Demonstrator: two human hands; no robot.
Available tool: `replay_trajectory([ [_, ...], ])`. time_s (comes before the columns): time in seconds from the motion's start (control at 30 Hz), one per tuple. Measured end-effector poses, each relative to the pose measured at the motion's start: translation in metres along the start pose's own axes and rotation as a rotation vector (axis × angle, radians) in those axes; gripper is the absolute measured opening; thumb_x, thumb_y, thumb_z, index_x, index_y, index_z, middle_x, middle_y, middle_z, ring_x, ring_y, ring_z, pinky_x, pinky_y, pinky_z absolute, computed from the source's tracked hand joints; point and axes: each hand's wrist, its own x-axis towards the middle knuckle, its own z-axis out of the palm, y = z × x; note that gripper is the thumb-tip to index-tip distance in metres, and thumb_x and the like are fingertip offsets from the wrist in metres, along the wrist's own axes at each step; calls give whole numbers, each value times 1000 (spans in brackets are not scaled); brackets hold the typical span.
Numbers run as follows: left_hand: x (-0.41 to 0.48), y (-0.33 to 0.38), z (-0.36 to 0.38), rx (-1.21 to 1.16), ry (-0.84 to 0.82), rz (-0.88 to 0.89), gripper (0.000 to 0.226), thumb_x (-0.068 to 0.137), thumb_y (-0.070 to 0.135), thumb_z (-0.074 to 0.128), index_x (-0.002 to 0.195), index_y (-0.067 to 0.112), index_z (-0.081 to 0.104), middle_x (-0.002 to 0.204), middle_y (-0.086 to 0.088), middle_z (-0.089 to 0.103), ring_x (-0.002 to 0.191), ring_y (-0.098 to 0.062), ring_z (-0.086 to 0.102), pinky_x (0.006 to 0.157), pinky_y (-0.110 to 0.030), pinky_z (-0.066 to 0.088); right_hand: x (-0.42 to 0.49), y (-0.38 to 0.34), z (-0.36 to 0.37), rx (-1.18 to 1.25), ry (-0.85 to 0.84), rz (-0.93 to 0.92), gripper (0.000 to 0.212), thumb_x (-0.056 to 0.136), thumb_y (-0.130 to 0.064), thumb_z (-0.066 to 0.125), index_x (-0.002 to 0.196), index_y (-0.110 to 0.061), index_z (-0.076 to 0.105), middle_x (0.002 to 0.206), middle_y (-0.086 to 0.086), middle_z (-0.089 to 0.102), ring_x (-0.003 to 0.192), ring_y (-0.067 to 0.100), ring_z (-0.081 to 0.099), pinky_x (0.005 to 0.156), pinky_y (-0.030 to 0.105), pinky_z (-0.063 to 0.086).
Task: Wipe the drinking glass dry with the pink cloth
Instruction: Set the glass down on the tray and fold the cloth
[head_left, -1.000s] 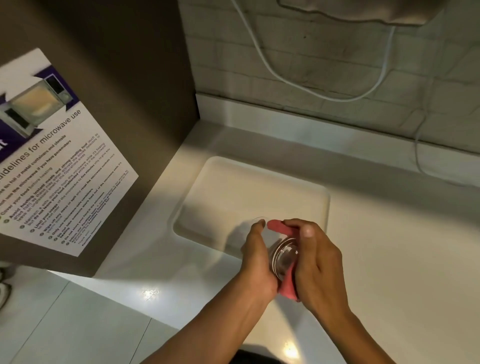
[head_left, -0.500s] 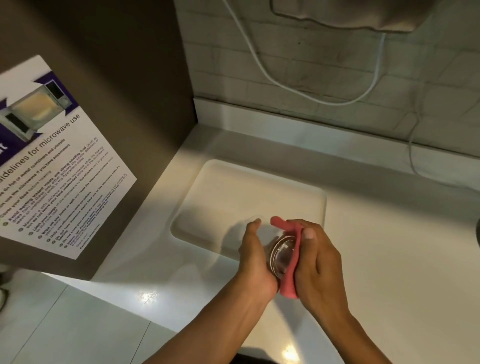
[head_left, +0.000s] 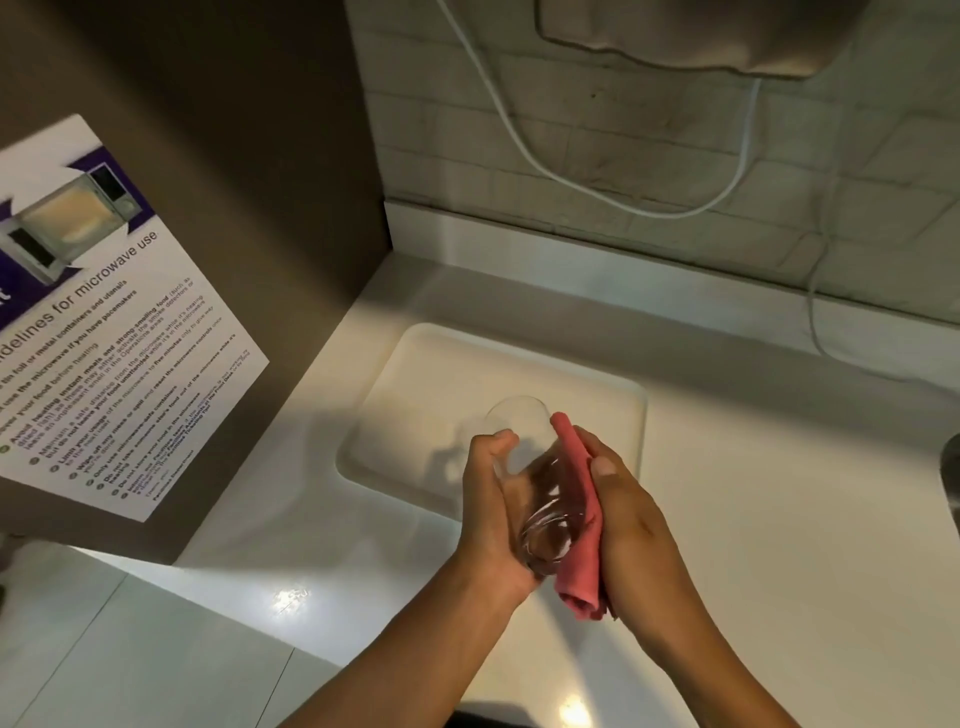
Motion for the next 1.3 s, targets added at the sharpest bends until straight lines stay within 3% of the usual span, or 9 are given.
replay_trajectory([
  [0.17, 0, 6, 9, 118, 95, 26, 70, 75, 68, 74, 116, 12, 82, 105, -18, 82, 104, -35, 79, 95, -49, 63, -5, 3, -2, 328, -151, 142, 56, 90, -74, 46, 137, -48, 63, 135, -13, 70, 123, 10, 67, 107, 40, 51],
  [0.27, 4, 9, 15, 234, 242, 188, 88, 74, 54, 79, 147, 12, 54, 131, -25, 75, 128, -46, 68, 114, -62, 50, -6, 6, -3, 362, -118, 160, 41, 89, -63, 60, 123, -46, 73, 120, -6, 78, 107, 17, 75, 88, 33, 61],
  [0.57, 12, -4, 8, 342, 285, 409, 51, 72, 53, 80, 115, 40, 58, 111, 1, 85, 108, -18, 80, 89, -44, 66, -8, 19, -9, 785, 52, 497, 45, 101, -44, 51, 111, -12, 81, 105, 18, 80, 81, 28, 79, 64, 34, 65],
  [0.8, 21, 1, 4, 549, 317, 616, 47, 77, 55, 70, 113, 43, 42, 103, -4, 78, 103, -8, 69, 74, -7, 53, -19, 24, 0, 1158, 40, 625, 55, 96, -41, 60, 129, 2, 70, 129, 30, 69, 115, 43, 70, 96, 56, 55],
  [0.97, 21, -2, 10, 612, 276, 706, 51, 82, 46, 72, 119, 36, 38, 94, 15, 78, 87, 5, 69, 75, -9, 53, -21, 25, 0, 1289, 49, 642, 46, 99, -27, 52, 127, 4, 71, 129, 28, 70, 109, 41, 74, 95, 49, 60],
  [1.07, 24, 5, 14, 566, 308, 768, 50, 81, 45, 73, 118, 40, 39, 88, 23, 74, 76, 5, 67, 67, -13, 56, -25, 26, 0, 1284, 13, 703, 51, 93, -17, 48, 137, 3, 64, 136, 23, 66, 121, 35, 68, 108, 42, 46],
  [1.13, 27, 14, 17, 591, 287, 808, 52, 84, 42, 75, 119, 42, 38, 95, 26, 75, 79, 2, 70, 67, -17, 57, -28, 31, -2, 1223, 10, 720, 57, 88, -18, 52, 140, 2, 60, 128, 17, 65, 111, 30, 65, 99, 39, 47],
  [1.2, 30, 22, 22, 635, 259, 834, 57, 84, 40, 78, 124, 41, 37, 107, 12, 76, 87, -5, 73, 70, -18, 58, -31, 35, -5, 1162, -7, 726, 58, 81, -17, 58, 134, 4, 63, 119, 23, 65, 92, 32, 64, 85, 41, 51],
  [1.3, 37, 29, 23, 698, 266, 855, 71, 80, 43, 82, 133, 38, 36, 117, 0, 72, 100, -21, 74, 78, -32, 64, -33, 36, -11, 1146, -92, 734, 56, 68, -12, 65, 121, 7, 72, 131, 26, 65, 102, 37, 62, 90, 43, 50],
])
